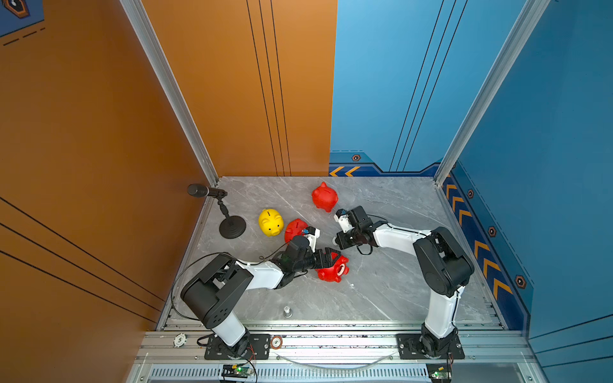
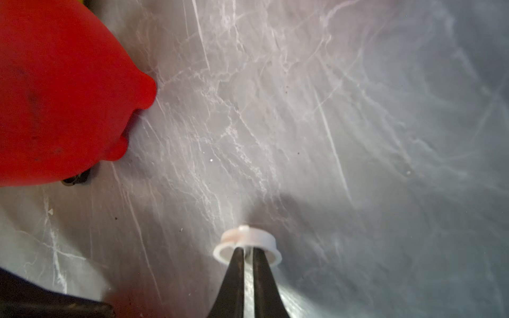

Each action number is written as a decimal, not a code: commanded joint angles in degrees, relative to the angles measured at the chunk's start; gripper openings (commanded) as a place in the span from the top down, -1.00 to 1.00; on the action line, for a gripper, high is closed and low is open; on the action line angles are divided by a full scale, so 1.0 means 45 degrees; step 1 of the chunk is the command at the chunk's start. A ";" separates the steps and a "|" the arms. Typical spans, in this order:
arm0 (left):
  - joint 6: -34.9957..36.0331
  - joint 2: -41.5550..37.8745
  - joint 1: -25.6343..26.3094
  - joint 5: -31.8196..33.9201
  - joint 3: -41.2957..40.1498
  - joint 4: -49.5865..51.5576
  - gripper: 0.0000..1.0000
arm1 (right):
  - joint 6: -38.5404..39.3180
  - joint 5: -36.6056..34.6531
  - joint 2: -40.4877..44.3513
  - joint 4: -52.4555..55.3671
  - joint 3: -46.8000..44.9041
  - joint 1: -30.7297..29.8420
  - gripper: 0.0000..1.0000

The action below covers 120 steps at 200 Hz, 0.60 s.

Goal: Open piggy banks
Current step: Place the lid at the center of the board.

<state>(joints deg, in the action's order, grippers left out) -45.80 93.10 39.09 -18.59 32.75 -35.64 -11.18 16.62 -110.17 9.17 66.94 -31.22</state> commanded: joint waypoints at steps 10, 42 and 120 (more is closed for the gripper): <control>0.0121 0.0738 0.0312 0.0162 -0.0918 0.3828 -0.87 | -0.0270 0.0146 0.0232 0.0870 0.0460 -0.0151 0.47; 0.0119 0.0387 0.0314 0.0108 -0.0717 0.4077 -0.92 | -0.0418 -0.0195 0.1333 0.0608 -0.0154 0.0141 0.08; 0.0454 -0.0966 0.0210 -0.0099 -0.0325 0.4254 -0.95 | -0.1178 0.1039 0.5659 0.0679 -0.3413 0.1079 -0.44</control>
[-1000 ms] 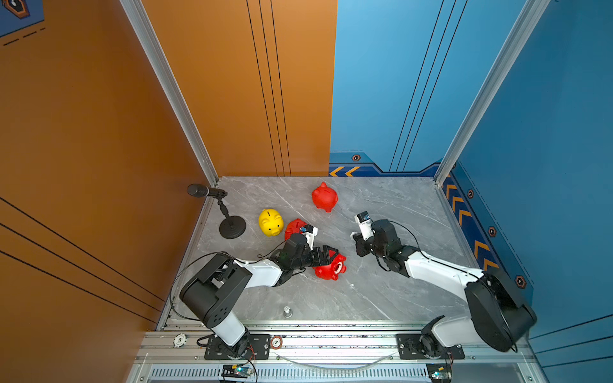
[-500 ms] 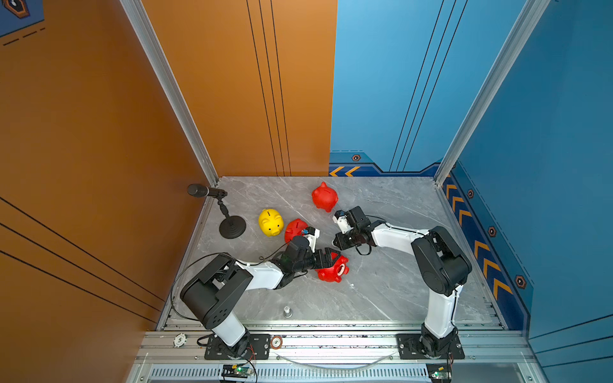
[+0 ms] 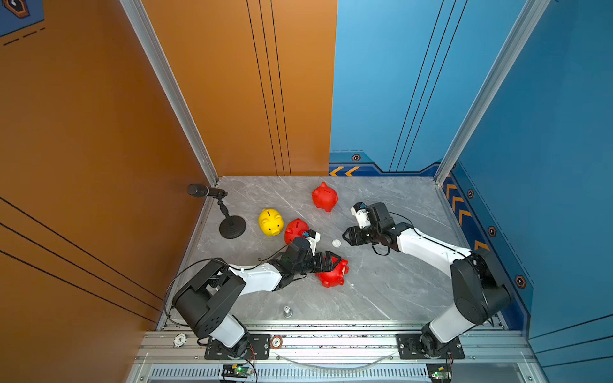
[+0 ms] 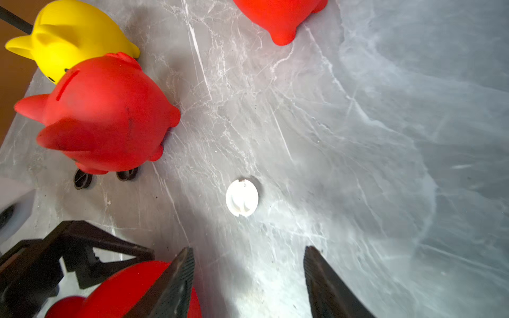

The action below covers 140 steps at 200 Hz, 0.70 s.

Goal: Open piggy banks
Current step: Place the lid at the center of the board, then move the piggy bank to the center of the board, then adjust the piggy bank at the center of the board.

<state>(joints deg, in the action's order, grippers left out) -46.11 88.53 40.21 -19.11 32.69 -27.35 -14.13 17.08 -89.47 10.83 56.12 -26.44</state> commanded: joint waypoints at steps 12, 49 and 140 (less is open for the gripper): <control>0.0534 -0.0102 -0.0067 -0.0146 -0.0358 0.2080 -0.95 | -0.0998 0.1929 0.1897 -0.0015 -0.1871 0.0015 -0.58; 0.0479 -0.0425 -0.0279 -0.0475 -0.0412 0.1543 -0.95 | -0.2607 0.4189 0.3902 -0.1358 -0.4260 -0.0167 -0.81; 0.0169 -0.1691 -0.1138 -0.0864 -0.0931 0.1159 -0.95 | -0.5331 0.4101 0.4300 -0.5165 -0.6017 -0.2703 -0.84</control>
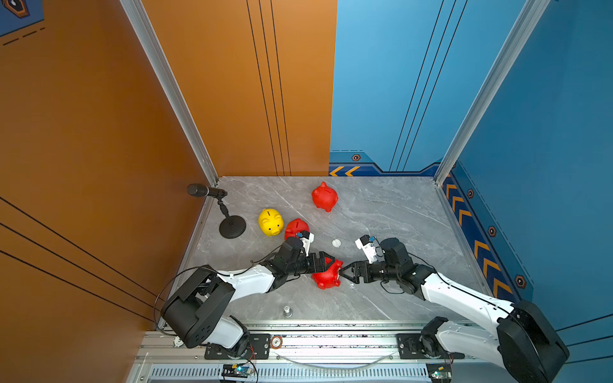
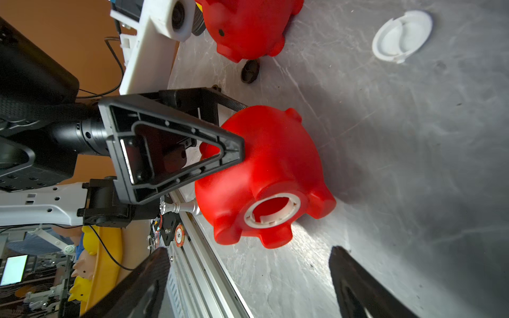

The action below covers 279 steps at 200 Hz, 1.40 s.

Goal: Open piggy banks
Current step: Adjust the piggy bank at the center of the board.

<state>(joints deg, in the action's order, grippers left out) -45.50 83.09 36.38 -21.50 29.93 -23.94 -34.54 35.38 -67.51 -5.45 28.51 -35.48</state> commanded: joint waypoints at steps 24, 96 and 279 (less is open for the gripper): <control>-0.0063 -0.0794 -0.0537 -0.0431 -0.0520 0.0312 -0.95 | -0.1083 -0.0135 -0.1212 -0.2135 0.0323 -0.1358 -0.83; -0.0417 -0.1818 -0.1413 -0.0413 -0.1461 0.0244 -0.95 | -0.1738 -0.0387 -0.2638 -0.3859 0.0586 -0.1897 -0.80; -0.0506 -0.5193 -0.2518 -0.1127 -0.3516 0.0873 -0.95 | -0.3348 -0.0523 -0.6900 -0.8685 0.0327 -0.1341 -0.53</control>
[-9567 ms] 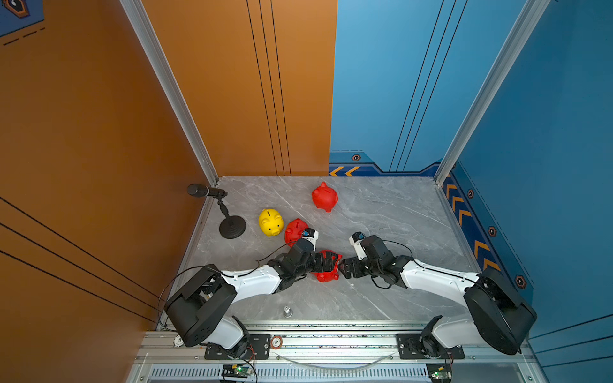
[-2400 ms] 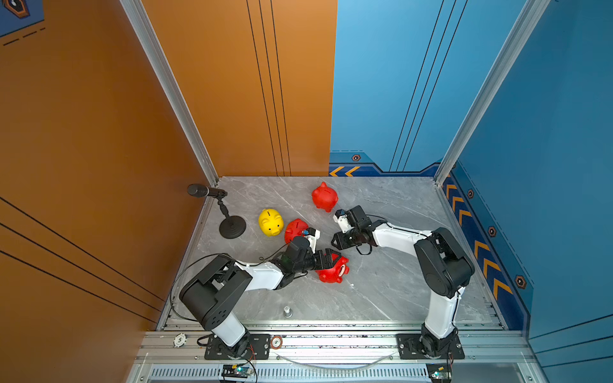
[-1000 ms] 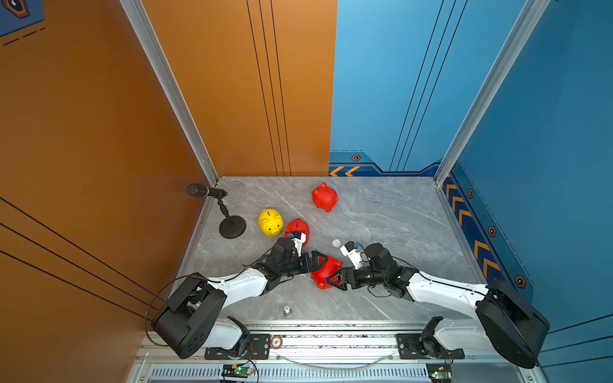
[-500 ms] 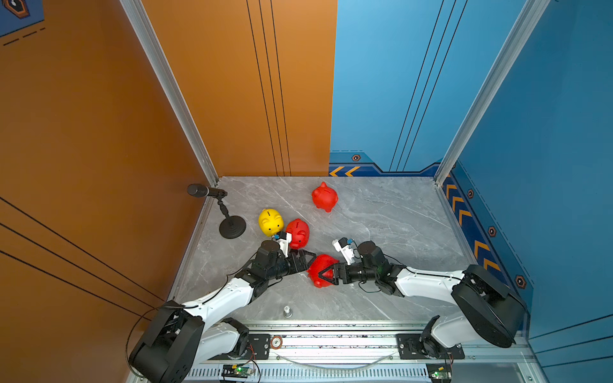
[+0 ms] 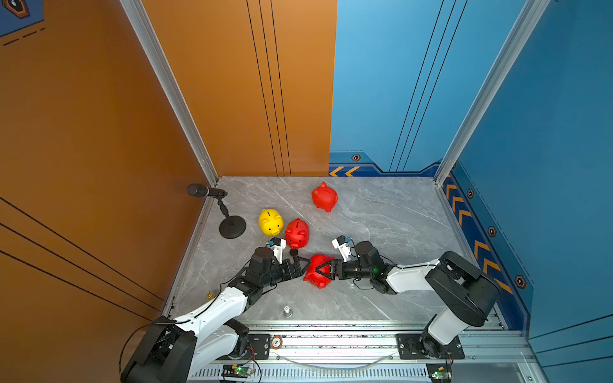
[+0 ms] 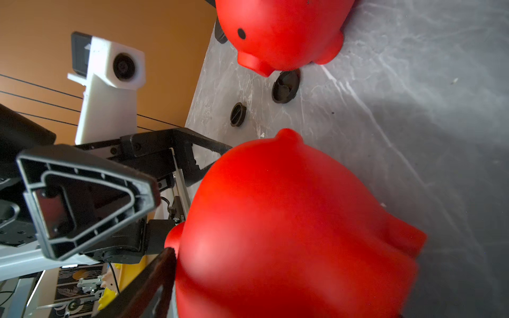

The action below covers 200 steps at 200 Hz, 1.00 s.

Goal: Open piggy banks
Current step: Adjust the piggy bank at the center of the board.

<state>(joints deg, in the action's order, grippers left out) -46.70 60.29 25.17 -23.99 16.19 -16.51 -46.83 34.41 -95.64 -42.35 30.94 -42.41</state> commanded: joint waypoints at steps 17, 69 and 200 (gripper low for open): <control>-0.0493 -0.0006 -0.0013 -0.0801 -0.0761 -0.1491 -0.95 | -0.1068 -0.0286 -0.1140 -0.1336 -0.0368 0.0327 -0.49; -0.1067 0.1296 -0.0061 -0.1121 -0.1275 -0.3783 -0.96 | -0.1715 0.0104 -0.2340 -0.2784 -0.0431 0.0402 -0.45; -0.1544 0.4558 -0.0046 -0.1565 -0.1366 -0.8231 -0.96 | -0.2443 0.0526 -0.3784 -0.4073 -0.0349 0.1160 -0.44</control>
<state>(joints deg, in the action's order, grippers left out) -51.99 77.36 25.06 -29.87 10.81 -46.00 -57.32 38.92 -108.95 -67.55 30.74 -37.98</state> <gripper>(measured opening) 0.989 0.723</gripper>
